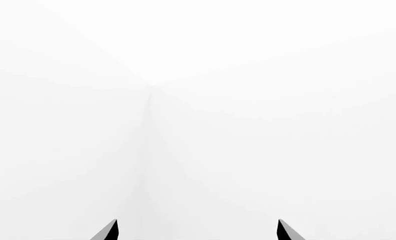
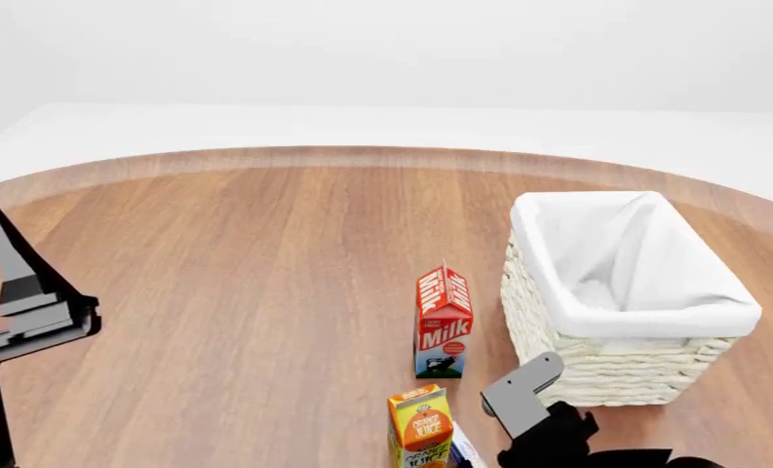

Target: Pick up the cream cheese box and the butter, and put them in the basket.

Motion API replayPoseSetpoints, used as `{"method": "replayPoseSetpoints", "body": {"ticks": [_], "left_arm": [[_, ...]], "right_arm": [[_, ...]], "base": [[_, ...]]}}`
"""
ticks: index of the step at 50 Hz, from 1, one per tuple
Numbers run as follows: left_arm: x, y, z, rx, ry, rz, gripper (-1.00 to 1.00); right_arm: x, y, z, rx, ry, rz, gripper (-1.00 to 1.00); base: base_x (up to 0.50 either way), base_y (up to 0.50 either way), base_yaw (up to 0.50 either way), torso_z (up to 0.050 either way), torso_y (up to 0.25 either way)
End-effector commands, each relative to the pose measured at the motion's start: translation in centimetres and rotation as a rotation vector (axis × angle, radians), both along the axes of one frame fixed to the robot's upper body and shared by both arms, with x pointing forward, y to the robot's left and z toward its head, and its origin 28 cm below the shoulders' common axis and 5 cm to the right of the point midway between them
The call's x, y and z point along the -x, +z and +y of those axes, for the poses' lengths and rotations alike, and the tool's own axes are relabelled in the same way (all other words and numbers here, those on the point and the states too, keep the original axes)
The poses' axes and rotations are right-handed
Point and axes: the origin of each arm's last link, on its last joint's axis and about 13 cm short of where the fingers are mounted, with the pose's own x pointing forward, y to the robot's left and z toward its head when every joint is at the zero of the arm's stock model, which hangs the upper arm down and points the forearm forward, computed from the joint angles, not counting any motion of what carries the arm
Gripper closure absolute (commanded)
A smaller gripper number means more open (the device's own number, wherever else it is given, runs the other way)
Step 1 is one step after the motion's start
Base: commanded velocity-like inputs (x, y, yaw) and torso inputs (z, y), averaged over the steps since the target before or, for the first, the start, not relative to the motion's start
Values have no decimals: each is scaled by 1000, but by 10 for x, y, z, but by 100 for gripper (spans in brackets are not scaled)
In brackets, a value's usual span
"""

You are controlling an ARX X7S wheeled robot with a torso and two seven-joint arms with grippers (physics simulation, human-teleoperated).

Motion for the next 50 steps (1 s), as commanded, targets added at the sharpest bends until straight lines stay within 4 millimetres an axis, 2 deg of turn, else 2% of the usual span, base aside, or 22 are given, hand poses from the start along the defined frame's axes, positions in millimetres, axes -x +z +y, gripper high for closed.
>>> {"method": "replayPoseSetpoints", "body": {"ticks": [1, 50], "left_arm": [[-1, -2, 3, 1, 13, 5, -100], [-3, -5, 2, -6, 8, 21, -100]], "right_arm": [[-6, -7, 6, -21, 11, -6, -100], [-4, -32, 7, -39, -5, 42, -100]], "base": [[0, 0, 0, 0, 0], [0, 0, 0, 0, 0]]}}
